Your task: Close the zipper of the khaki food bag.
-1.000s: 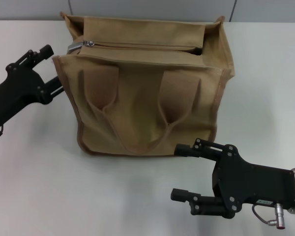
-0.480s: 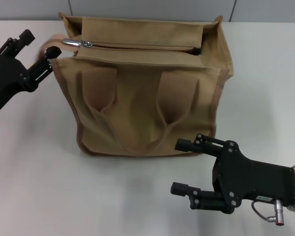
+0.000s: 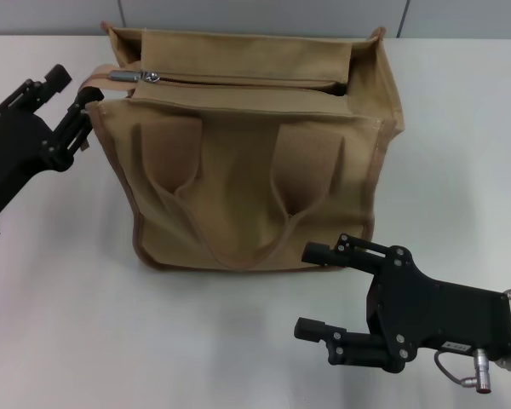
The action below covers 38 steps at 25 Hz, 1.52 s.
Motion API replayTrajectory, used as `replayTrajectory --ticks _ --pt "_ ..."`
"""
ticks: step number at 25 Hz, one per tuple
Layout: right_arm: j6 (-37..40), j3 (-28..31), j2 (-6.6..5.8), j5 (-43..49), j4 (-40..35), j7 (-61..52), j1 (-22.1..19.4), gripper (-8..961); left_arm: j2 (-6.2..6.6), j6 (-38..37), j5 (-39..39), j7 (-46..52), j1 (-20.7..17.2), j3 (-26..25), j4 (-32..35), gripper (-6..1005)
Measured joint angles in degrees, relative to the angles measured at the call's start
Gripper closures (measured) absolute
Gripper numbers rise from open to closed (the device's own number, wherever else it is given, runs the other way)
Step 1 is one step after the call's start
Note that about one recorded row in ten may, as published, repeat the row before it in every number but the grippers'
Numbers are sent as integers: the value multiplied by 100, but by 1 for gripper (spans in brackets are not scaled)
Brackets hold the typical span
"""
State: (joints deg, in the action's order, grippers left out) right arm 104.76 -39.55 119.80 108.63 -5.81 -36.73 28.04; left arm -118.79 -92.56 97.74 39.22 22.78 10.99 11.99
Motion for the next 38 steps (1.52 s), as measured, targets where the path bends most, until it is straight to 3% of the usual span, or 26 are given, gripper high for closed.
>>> replayTrajectory --ticks 10,11,14,18,21,25,29,32,38 --pt "96 59 0 1 69 -1 0 243 -4 -15 20 -11 37 26 -13 632" --pt "142 110 0 1 95 -4 0 244 -4 -16 19 -11 41 26 -18 689" --pt "569 760 -5 -172 434 -320 74 246 -5 -22 -16 -11 50 -24 -102 861" --pt "720 1559 -9 -407 690 -1590 254 248 -4 -160 -74 -11 57 -70 -168 981" --pt "587 1906 -9 -440 686 -2992 470 250 -4 -302 -77 -11 44 -73 -169 981" --pt "375 1900 -6 -419 660 -3331 715 253 -4 -611 -80 -12 13 -90 -171 981" --pt "323 1994 0 -428 902 -2090 773 256 -4 -854 -81 18 12 -93 -171 980" --pt "412 2214 6 -442 1163 -406 765 258 -4 -880 -81 27 31 -96 -171 980" --pt "318 2393 9 -362 1896 4293 845 262 -4 -884 -81 40 55 -98 -228 980"
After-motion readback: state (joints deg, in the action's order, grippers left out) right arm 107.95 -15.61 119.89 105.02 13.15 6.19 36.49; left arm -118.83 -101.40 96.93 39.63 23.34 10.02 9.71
